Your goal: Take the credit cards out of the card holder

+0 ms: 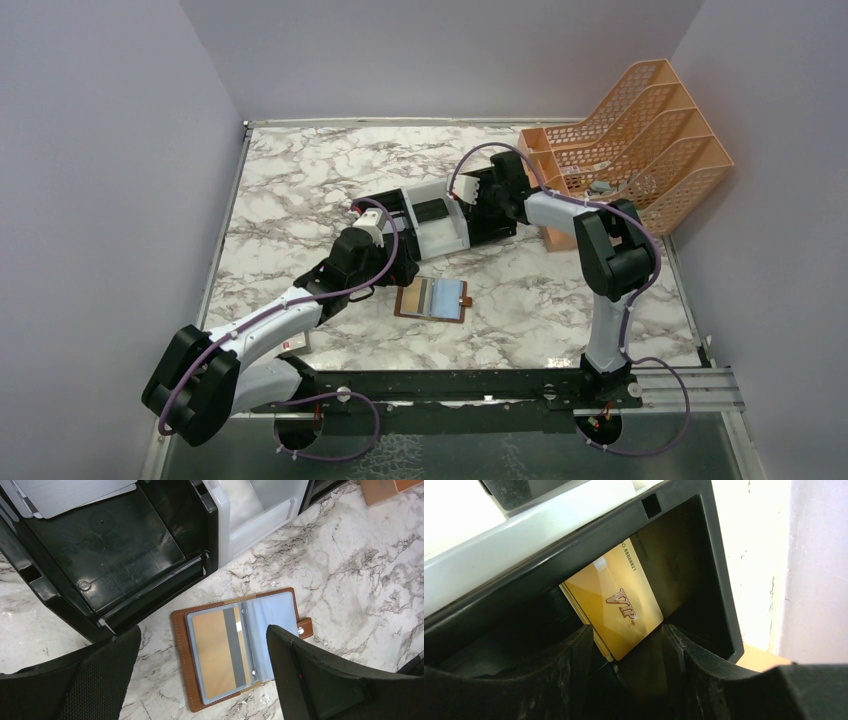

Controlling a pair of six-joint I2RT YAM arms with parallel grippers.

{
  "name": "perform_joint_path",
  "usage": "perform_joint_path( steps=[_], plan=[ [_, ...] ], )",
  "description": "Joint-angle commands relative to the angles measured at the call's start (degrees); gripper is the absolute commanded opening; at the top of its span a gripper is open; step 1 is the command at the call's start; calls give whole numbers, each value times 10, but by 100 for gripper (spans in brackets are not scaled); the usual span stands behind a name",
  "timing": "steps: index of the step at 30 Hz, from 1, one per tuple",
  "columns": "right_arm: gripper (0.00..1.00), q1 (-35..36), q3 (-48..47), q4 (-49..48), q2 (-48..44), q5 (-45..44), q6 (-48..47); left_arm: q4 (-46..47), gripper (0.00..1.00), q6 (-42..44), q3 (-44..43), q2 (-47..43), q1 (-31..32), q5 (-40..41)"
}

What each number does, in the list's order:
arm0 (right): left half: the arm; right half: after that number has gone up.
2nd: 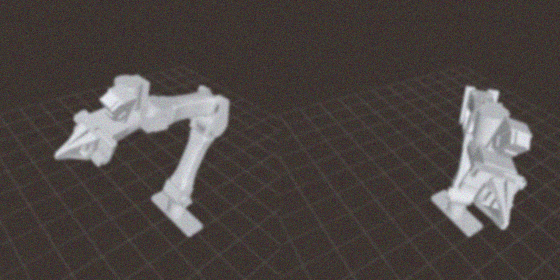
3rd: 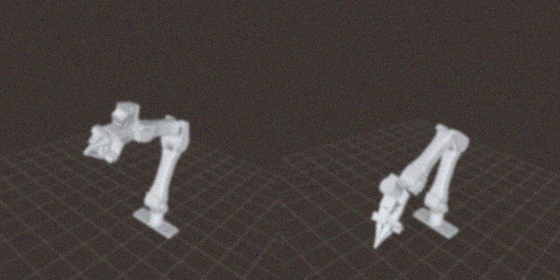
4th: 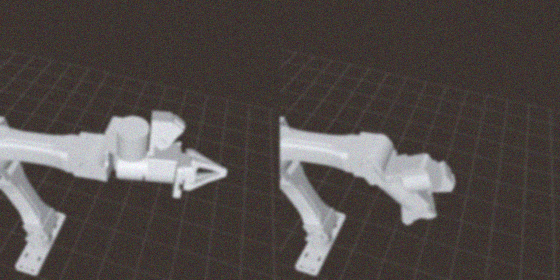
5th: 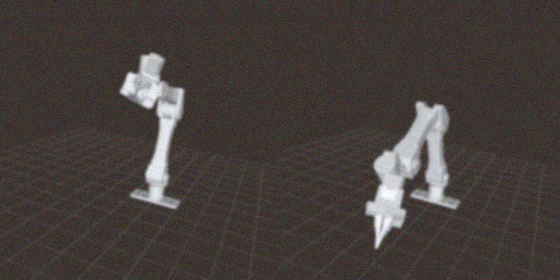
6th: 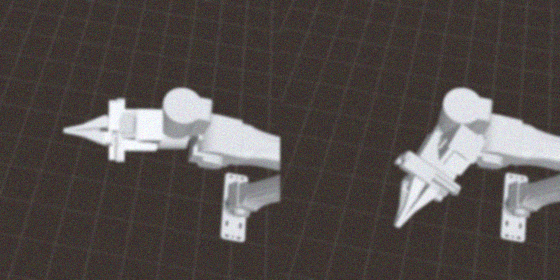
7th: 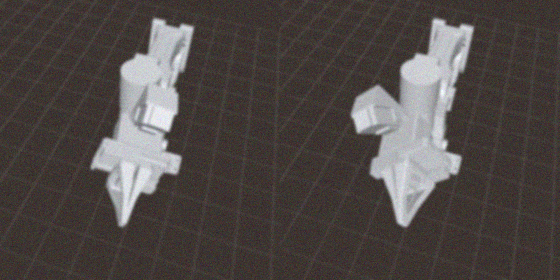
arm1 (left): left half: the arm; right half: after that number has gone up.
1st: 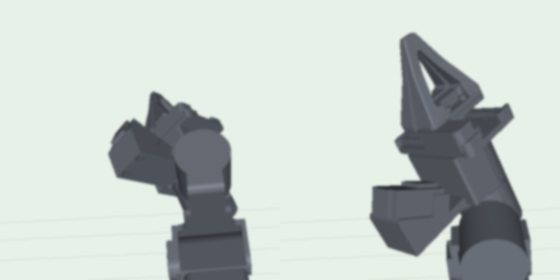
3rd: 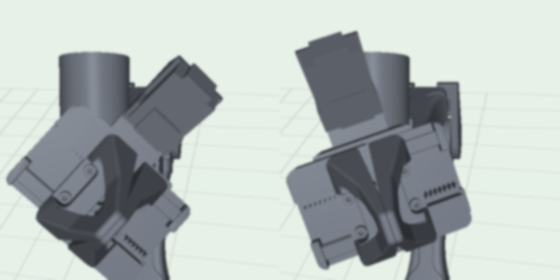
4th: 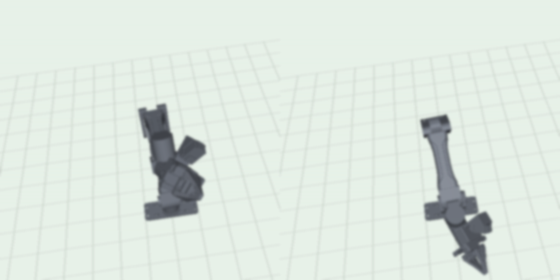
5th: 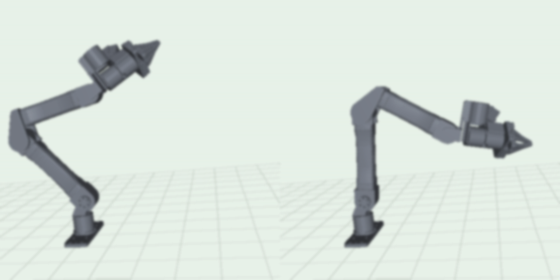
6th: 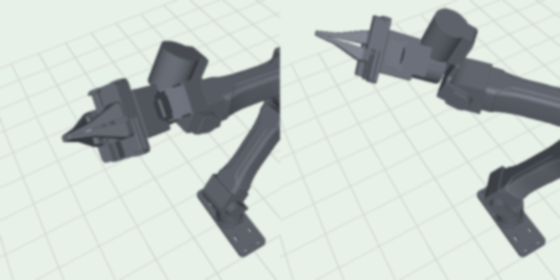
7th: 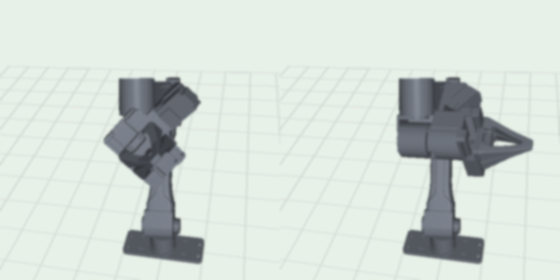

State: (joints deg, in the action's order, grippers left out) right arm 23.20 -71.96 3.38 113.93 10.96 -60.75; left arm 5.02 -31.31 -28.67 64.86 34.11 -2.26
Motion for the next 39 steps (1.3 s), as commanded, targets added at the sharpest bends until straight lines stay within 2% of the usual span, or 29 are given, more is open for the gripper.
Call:
perform_joint_path(
  steps=[1, 10, 17, 20, 23, 26, 27, 29, 32, 34, 37, 39],
  plan=[
    [54, 4, -18, 21, -13, 1, 12, 1, 99, 7, -20, 2, -4, -22],
    [56, 4, 1, -29, -39, -16, 54, -6, 99, 5, -18, -3, -4, -29],
    [65, 4, 67, -156, -129, -61, 171, -7, 99, -9, -2, -24, -4, -40],
    [74, 4, 105, -190, -191, -64, 298, -5, 99, -14, 8, -31, -4, -45],
    [90, 4, 165, -225, -252, -42, 494, -4, 99, -16, 16, -30, -4, -52],
    [99, 3, 165, -140, -283, 3, 697, 2, 99, -22, 21, -22, -4, -63],
    [100, 4, 153, -88, -285, 32, 723, 5, 99, -24, 24, -20, -4, -67],
    [100, 4, 178, -86, -295, 79, 799, 16, 99, -31, 33, -15, -4, -70],
    [99, 4, 256, -123, -334, 24, 913, 31, 98, -41, 42, -7, -4, -71],
    [99, 3, 299, -122, -367, -11, 966, 55, 95, -41, 53, 4, -2, -81],
    [99, 3, 373, -197, -424, 34, 1003, 46, 89, -53, 53, 15, -2, -83],
    [100, 3, 418, -262, -440, 98, 1027, 82, 89, -66, 71, 6, -1, -98]
  ],
)
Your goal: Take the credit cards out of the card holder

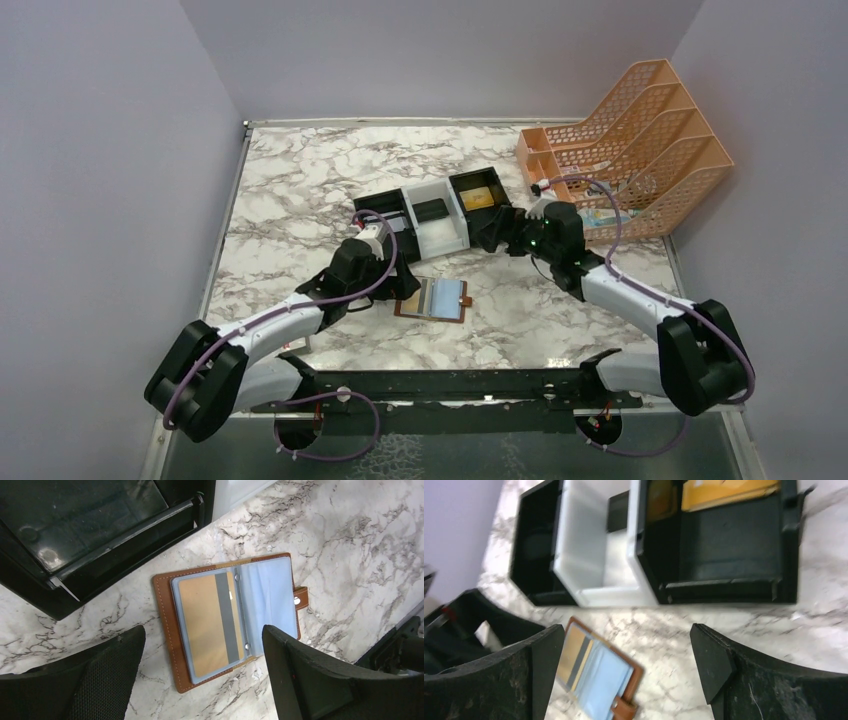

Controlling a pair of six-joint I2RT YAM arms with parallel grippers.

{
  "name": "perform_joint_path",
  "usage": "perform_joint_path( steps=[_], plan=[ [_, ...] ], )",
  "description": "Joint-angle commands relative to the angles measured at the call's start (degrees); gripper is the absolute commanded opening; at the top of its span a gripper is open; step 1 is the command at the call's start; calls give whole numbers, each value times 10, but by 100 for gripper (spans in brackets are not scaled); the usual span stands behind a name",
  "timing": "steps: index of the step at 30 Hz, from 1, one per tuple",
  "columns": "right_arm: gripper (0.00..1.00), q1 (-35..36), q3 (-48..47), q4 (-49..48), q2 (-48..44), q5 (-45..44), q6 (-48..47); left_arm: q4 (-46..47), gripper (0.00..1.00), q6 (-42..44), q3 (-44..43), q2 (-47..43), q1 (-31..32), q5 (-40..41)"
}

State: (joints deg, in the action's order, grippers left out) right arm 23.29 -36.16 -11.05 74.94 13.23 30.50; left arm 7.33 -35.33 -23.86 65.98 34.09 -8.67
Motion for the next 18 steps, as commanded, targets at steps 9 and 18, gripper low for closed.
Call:
perform_joint_path(
  steps=[9, 18],
  plan=[
    [63, 57, 175, -332, -58, 219, 235, 85, 82, -39, 43, 20, 1, -28],
    [44, 173, 51, -129, 42, 34, 175, 86, 61, -34, 15, 57, 5, -30]
  ],
)
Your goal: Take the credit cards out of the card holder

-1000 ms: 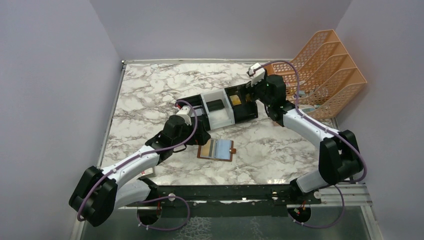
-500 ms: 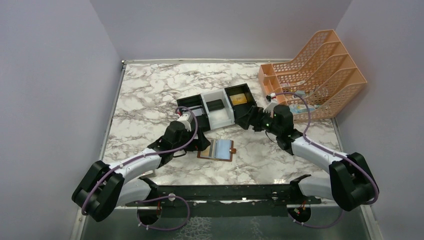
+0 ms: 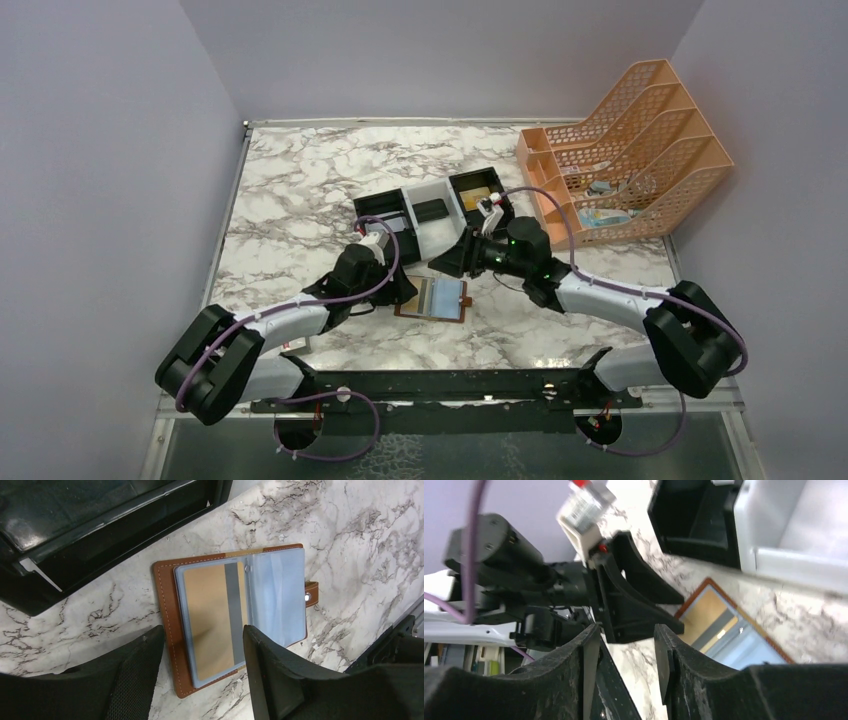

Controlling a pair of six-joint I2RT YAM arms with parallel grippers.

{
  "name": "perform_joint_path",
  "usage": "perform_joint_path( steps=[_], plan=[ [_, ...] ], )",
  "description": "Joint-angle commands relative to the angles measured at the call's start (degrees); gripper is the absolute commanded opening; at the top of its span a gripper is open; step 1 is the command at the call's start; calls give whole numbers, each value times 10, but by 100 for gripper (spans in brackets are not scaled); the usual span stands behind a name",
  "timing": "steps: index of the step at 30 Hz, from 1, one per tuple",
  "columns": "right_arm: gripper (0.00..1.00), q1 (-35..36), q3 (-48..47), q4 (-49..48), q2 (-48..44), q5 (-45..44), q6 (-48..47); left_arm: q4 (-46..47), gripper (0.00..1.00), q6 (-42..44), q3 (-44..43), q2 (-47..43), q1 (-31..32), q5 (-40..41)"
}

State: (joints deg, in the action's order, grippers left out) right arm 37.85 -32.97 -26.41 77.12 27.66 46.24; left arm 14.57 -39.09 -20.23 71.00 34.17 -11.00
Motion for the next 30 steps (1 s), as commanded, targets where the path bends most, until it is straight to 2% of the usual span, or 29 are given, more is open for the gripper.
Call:
perform_joint_path(
  steps=[1, 3, 8, 12, 19, 30],
  plan=[
    [42, 29, 41, -20, 24, -115, 34, 14, 60, 3, -21, 6, 4, -7],
    [39, 31, 50, -46, 41, -111, 51, 14, 59, 5, -19, 4, 5, -7],
    [34, 46, -2, 29, 95, -134, 47, 14, 53, 8, -18, 11, 6, -6],
    [29, 61, 35, -26, 102, -167, 83, 12, 47, 9, -16, 15, 6, -5],
    [26, 66, 2, -24, 166, -127, 74, 12, 46, 7, -10, -4, 10, -5],
    [24, 67, -2, -11, 184, -136, 62, 16, 44, 7, -8, -12, 25, 5]
  ],
)
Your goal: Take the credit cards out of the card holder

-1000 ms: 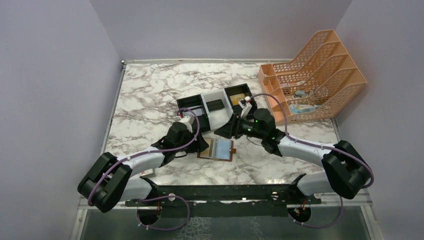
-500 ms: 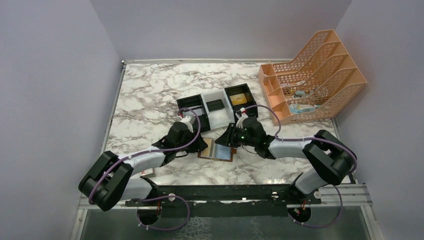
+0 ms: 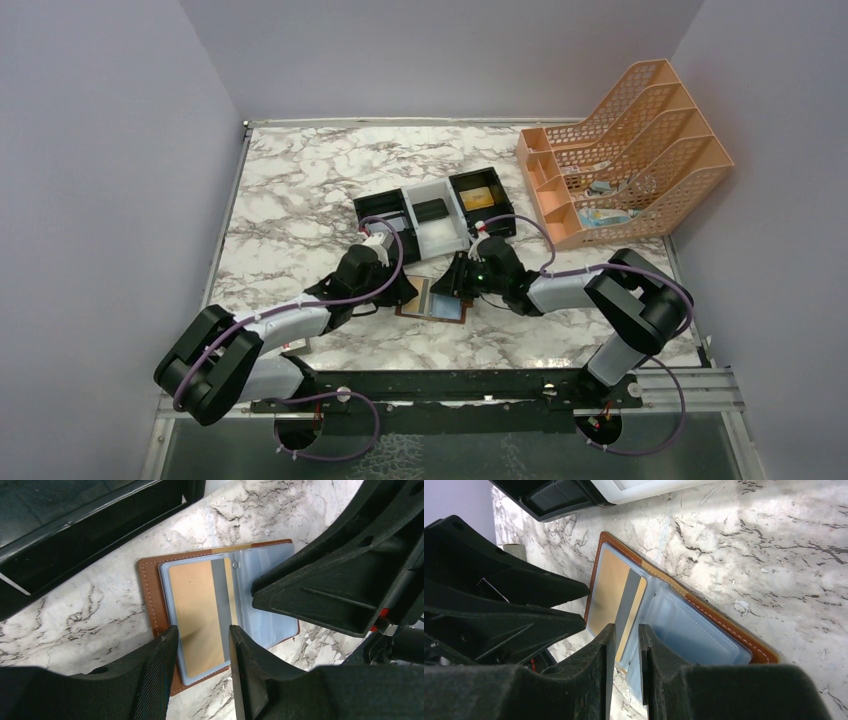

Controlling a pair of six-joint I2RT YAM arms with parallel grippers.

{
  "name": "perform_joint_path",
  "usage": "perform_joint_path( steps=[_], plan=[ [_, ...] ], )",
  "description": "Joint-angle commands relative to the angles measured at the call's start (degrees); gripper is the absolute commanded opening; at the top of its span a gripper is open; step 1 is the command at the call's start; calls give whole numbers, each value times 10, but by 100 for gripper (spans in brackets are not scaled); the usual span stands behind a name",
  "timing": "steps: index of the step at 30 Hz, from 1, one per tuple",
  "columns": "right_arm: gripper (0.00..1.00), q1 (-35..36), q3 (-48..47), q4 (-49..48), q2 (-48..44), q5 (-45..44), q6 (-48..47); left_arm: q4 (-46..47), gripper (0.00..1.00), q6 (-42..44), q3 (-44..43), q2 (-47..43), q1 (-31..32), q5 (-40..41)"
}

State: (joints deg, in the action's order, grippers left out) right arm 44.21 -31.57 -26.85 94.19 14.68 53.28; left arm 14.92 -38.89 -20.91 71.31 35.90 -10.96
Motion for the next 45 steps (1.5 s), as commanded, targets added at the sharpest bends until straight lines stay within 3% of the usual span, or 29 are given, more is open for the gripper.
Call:
perform_joint_path(
  steps=[1, 10, 17, 25, 31, 45],
  plan=[
    [24, 4, -18, -5, 15, -5, -10, 11, 44, 6, -2, -14, 9, 5],
    [23, 3, -25, -2, 27, 2, -19, -35, 39, 7, -24, 29, 10, 41],
    [19, 4, -34, -4, 53, 12, -14, -62, 22, 17, -41, 55, 11, 39],
    [16, 3, -22, -32, 41, 25, 3, -79, 11, 22, -42, 38, 13, 39],
    [5, 2, -6, -90, 44, 61, 30, -34, 7, 34, -26, 40, 15, -32],
    [1, -26, 4, -39, 0, 57, 10, -84, 0, 25, -40, 40, 15, 31]
  ],
)
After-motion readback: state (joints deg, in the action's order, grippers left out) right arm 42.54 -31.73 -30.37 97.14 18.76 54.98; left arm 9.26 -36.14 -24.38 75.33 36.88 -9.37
